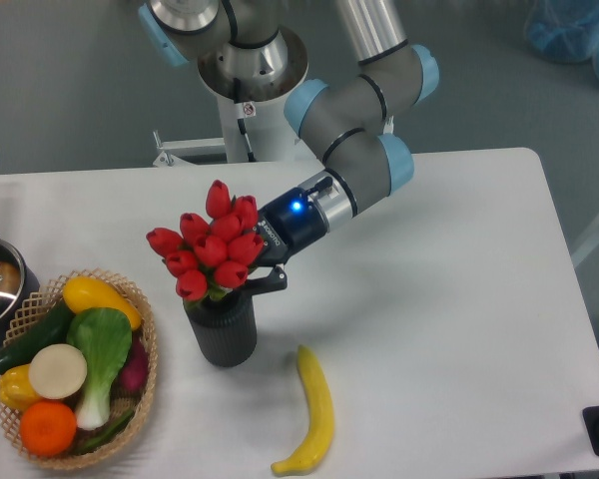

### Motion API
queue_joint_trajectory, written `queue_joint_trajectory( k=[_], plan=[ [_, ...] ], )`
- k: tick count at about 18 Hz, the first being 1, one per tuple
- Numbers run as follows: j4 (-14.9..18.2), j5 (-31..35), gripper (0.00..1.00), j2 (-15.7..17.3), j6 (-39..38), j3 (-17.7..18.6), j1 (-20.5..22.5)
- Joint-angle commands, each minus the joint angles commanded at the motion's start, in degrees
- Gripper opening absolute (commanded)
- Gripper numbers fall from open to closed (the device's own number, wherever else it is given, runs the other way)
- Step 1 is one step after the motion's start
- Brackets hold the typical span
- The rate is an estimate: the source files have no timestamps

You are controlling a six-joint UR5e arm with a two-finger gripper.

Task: Pick up the flowers from the vase
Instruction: 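Lift the gripped tulip bunch straight up out of the vase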

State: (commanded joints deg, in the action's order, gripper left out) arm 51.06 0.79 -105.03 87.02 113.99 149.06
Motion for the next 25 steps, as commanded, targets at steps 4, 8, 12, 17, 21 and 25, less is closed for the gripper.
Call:
queue_joint_trajectory(
  k=[4, 8, 12, 17, 21, 25],
  plan=[
    [0.09, -2.19, 0.37, 1.15, -0.53, 0.09, 0.09],
    [0.09, -2.72, 0.37, 2.20, -3.08, -0.70, 0.00],
    [0.26, -4.12, 0.37, 3.34, -3.26, -1.05, 0.09],
    [0.26, -5.62, 0.37, 5.01, -6.95, -2.11, 1.23],
    [0.35, -8.35, 0.37, 5.98, -7.04, -2.20, 1.41],
    [0.35, -9.23, 0.37, 6.51, -7.04, -2.28, 2.37]
  ],
)
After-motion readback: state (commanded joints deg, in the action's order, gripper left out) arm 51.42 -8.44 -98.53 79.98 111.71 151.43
